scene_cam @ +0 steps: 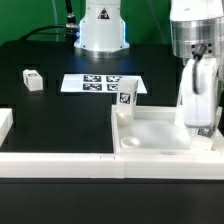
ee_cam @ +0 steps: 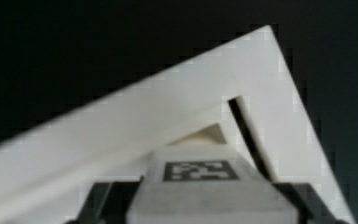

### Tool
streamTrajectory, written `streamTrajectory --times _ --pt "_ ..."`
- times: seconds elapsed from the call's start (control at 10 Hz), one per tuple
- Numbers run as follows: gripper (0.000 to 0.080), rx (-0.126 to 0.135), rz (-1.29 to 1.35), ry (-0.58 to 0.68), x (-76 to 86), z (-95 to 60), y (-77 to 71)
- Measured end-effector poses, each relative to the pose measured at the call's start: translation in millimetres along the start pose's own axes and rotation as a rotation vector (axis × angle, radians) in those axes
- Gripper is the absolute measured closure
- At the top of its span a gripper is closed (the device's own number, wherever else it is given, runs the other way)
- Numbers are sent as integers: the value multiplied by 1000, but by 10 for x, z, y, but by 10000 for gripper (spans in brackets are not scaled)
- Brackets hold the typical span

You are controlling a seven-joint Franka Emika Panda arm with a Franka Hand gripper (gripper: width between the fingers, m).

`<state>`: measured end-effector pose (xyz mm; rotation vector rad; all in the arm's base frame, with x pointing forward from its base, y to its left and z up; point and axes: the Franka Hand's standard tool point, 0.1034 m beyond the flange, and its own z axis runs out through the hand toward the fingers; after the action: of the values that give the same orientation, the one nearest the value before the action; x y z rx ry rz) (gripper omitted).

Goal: Assemble square table

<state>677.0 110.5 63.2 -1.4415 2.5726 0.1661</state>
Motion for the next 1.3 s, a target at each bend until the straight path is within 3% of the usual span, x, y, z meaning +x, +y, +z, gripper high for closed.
streamTrajectory --times 0.1,0.4,0.5,0.6,0.7,1.1,1.3 --pt "509 29 12 -17 -10 6 -21" --pt "499 31 -97 -11 1 11 -23" --pt "321 48 -275 -1 -25 14 -22" --pt "189 48 -489 14 -62 11 4" --pt "162 28 -640 36 -104 9 67" --pt "151 22 -1003 51 -57 4 28" --pt "151 -32 -1398 99 52 -63 -28"
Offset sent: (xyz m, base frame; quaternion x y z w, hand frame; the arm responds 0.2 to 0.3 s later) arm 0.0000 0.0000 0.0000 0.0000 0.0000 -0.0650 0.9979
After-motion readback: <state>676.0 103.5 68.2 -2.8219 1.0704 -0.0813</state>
